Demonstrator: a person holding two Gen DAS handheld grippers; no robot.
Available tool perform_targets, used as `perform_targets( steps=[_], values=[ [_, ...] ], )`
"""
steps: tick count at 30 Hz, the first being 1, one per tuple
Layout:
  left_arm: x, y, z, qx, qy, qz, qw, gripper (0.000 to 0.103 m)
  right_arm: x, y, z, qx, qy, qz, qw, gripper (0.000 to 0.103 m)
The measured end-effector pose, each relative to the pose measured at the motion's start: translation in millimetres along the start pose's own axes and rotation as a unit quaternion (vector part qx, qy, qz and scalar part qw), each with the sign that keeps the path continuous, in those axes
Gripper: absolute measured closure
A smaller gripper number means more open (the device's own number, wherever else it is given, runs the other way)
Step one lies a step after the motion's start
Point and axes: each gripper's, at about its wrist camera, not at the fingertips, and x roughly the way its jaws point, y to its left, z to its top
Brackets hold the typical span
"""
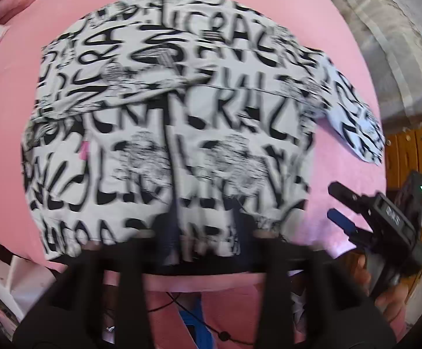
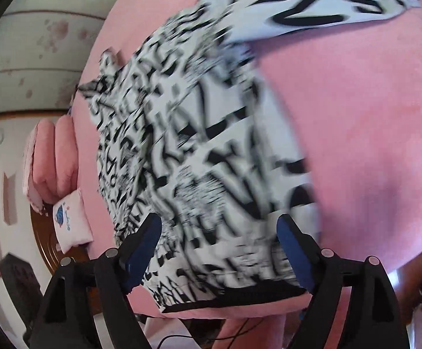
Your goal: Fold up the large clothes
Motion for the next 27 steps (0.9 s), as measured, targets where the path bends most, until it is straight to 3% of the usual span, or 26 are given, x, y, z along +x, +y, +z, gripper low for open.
perform_targets(
  steps=[1,8,11,14,19,21,27],
  values=[
    [-0.6,-9.3,-1.6,0.004,-0.003,-0.002,1.0,0.046,-6.8,-11.9,8.5,0.007,-0.004,-0.004,1.0,0.02],
    [16.5,-98.5,-9.0,0.075,0.024,-0.001,0.9969,0.045,-52.0,-88.2,69.6,0.064,-0.053,-0.019,0.996,0.02],
    [30.0,-123.4,-9.1,0.084,0.046,-0.001,0.9954,0.045,-68.3,-120.6,94.9,0.098,-0.084,-0.005,0.992,0.02],
    [46.4,-138.2,-8.0,0.086,0.073,0.013,0.9935,0.045,-80.2,-153.3,121.1,0.146,-0.114,-0.003,0.983,0.02],
    [60.3,-155.3,1.1,0.083,0.083,0.024,0.9928,0.045,-86.8,-198.9,159.4,0.213,-0.151,0.004,0.965,0.022],
    [63.7,-161.2,6.9,0.079,0.081,0.03,0.9931,0.045,-85.5,-214.9,175.3,0.234,-0.156,0.005,0.959,0.028],
    [74.3,-169.7,19.1,0.061,0.094,0.023,0.9934,0.045,-80.8,-247.9,215.1,0.269,-0.188,0.016,0.945,0.031]
  ],
)
